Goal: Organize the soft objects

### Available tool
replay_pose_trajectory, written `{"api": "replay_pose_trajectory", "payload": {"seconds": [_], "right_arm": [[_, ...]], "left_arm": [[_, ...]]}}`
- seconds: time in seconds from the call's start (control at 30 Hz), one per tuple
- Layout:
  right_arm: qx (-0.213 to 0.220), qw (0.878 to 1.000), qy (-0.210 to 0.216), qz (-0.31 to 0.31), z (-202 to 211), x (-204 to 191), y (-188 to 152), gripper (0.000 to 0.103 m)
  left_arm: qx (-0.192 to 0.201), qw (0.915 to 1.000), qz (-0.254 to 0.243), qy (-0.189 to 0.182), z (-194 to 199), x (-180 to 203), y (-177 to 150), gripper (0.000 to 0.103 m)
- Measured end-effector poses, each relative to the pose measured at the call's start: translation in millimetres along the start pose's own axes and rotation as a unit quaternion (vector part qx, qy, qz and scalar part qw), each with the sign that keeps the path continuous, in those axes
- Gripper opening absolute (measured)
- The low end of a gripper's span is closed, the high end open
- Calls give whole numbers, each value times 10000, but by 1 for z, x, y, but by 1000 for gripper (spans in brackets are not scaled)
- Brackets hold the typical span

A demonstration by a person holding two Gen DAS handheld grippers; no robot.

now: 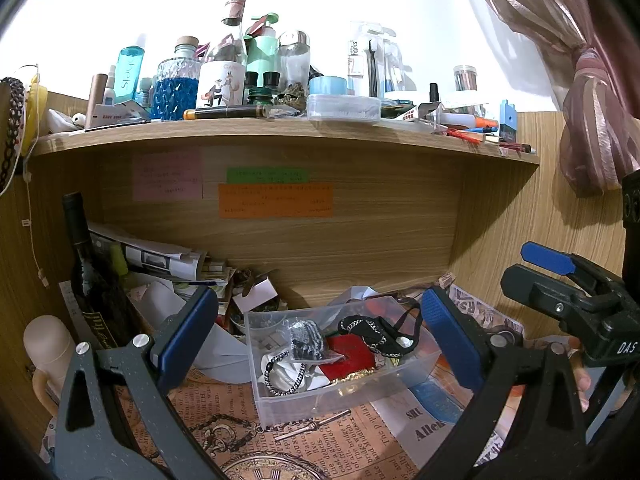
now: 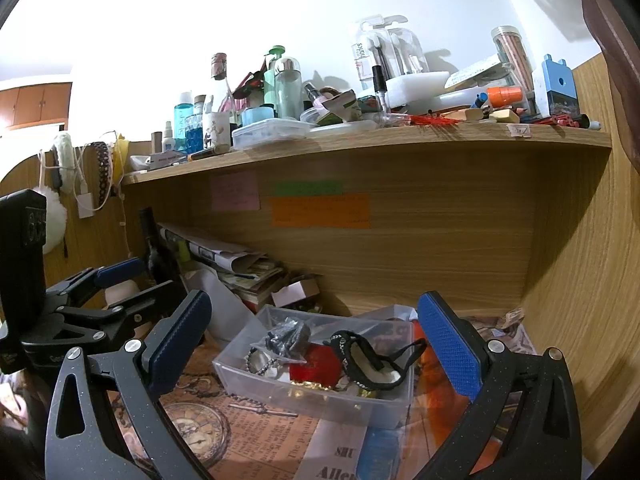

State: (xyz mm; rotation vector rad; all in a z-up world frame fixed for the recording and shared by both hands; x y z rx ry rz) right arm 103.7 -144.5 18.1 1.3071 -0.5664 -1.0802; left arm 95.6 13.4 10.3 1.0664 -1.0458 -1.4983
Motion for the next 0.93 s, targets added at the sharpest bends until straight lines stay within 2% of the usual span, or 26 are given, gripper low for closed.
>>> {"api": "replay_pose_trajectory", "payload": {"seconds": [0.93], "right_arm": [[-67,10000,-19,-17,-7,-3,-6,103]], "left_arm": [[-20,9999,-56,-131,-4,-1,-4,103]]}}
Point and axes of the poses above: each gripper's, at about its wrist camera, not at the fingertips, and z roughly against the way its jaws point, x to its right, y to its top, the point moved 6 cm from there along -z, roughly the way its jaws point, and after that the axes turned 10 degrees about -z, right-handed, at the moved point
